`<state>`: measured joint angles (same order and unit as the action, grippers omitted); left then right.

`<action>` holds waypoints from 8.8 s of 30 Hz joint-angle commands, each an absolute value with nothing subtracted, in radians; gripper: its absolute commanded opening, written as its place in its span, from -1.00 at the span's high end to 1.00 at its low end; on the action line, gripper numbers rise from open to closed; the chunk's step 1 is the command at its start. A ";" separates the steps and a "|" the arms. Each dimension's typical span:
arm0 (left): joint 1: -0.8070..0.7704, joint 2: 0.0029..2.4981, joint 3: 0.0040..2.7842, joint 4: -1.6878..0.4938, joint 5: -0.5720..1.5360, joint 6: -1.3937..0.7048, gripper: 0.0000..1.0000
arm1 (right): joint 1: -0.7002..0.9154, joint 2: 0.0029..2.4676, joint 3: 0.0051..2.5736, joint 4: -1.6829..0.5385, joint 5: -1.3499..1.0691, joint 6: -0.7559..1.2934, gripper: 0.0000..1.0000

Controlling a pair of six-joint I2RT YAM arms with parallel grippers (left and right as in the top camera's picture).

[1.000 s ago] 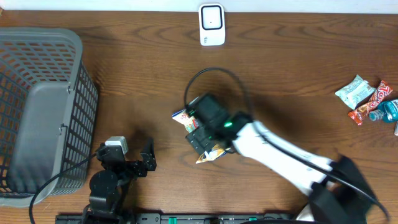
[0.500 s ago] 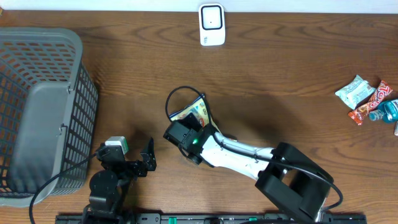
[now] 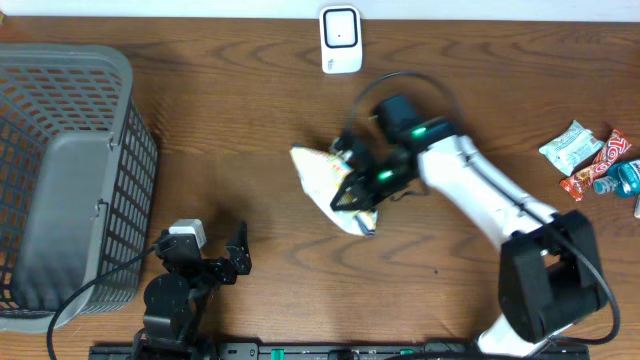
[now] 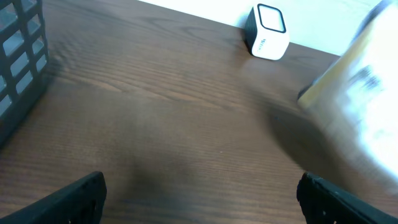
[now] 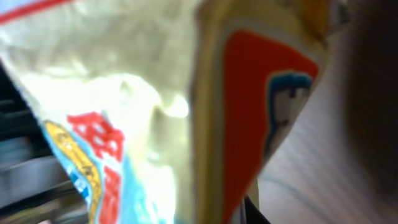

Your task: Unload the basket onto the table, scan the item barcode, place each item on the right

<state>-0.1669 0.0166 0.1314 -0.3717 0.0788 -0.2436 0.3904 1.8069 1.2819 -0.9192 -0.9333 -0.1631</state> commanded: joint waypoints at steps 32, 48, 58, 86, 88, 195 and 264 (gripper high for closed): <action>-0.171 0.012 0.116 -0.389 0.073 -0.253 -0.96 | 0.381 1.876 1.026 -0.890 -1.562 -0.814 0.98; -0.171 0.012 0.116 -0.389 0.073 -0.253 -0.96 | 0.350 1.871 1.150 -0.657 -1.041 -0.061 0.98; -0.171 0.012 0.116 -0.389 0.074 -0.253 -0.96 | 0.403 1.875 1.536 -0.635 -0.048 0.085 0.98; -0.171 0.012 0.116 -0.389 0.073 -0.253 -0.96 | 0.413 2.546 2.341 -0.666 0.361 0.015 0.98; -0.171 0.012 0.116 -0.389 0.073 -0.253 -0.96 | 0.411 2.545 2.349 -0.694 0.375 0.026 0.99; -0.171 0.012 0.116 -0.389 0.073 -0.253 -0.96 | -0.084 1.118 2.230 -1.558 -0.315 0.208 -0.99; -0.171 0.012 0.116 -0.389 0.074 -0.253 -0.96 | -0.010 0.062 0.345 -0.051 0.017 0.231 -0.99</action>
